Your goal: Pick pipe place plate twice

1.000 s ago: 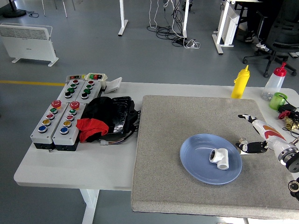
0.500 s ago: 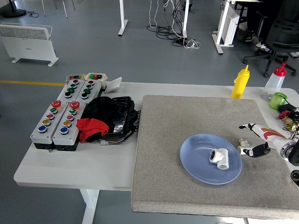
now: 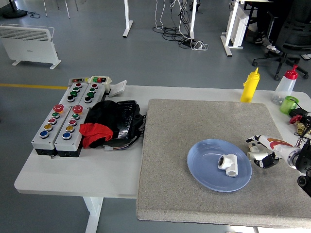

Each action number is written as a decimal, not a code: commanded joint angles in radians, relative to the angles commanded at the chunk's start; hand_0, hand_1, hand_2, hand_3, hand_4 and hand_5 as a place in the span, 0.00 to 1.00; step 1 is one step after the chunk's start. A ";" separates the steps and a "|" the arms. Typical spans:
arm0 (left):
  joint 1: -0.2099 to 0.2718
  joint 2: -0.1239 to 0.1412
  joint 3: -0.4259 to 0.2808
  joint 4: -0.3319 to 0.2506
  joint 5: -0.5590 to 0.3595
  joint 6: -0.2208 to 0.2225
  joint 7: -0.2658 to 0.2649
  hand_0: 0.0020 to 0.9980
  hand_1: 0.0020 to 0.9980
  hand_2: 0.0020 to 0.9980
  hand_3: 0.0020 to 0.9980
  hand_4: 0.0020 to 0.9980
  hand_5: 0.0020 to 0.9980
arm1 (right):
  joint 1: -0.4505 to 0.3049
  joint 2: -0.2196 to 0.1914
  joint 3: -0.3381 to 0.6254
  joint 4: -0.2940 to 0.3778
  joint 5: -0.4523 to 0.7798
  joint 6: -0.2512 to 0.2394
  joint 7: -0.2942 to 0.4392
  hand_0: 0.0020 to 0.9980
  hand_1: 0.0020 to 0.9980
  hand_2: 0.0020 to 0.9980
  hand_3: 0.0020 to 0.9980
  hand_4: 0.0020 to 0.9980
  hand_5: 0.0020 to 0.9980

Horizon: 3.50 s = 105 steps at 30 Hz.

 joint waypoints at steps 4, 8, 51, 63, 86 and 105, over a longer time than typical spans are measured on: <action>-0.001 0.000 0.001 0.000 0.001 -0.001 0.001 0.73 0.68 0.68 0.73 0.41 1.00 | 0.003 0.006 -0.007 -0.015 0.012 -0.012 0.015 0.93 0.85 0.91 0.83 0.68 0.19; -0.002 0.000 0.001 0.000 0.002 -0.001 0.002 0.73 0.69 0.68 0.73 0.41 1.00 | 0.002 0.008 -0.020 -0.022 0.019 -0.013 0.020 0.90 0.84 0.88 0.80 0.65 0.17; 0.021 -0.002 -0.013 -0.003 0.028 -0.003 0.018 0.73 0.69 0.69 0.73 0.41 1.00 | -0.087 -0.095 0.106 0.309 -0.054 -0.072 0.010 0.54 0.62 0.60 0.63 0.51 0.04; 0.011 -0.001 -0.008 0.000 0.015 -0.004 0.011 0.73 0.69 0.69 0.73 0.41 1.00 | -0.094 -0.134 -0.004 0.642 -0.083 -0.018 -0.080 0.62 0.66 0.63 0.63 0.48 0.01; -0.001 0.001 0.001 0.003 0.002 -0.003 0.002 0.73 0.69 0.69 0.73 0.41 1.00 | -0.068 -0.048 -0.090 0.591 -0.083 0.045 -0.149 0.92 0.90 1.00 0.95 0.69 0.14; -0.003 0.000 -0.003 0.003 0.007 -0.006 0.002 0.73 0.69 0.69 0.73 0.41 1.00 | -0.098 -0.069 0.025 0.623 -0.084 0.023 -0.124 0.93 0.91 1.00 0.97 0.64 0.11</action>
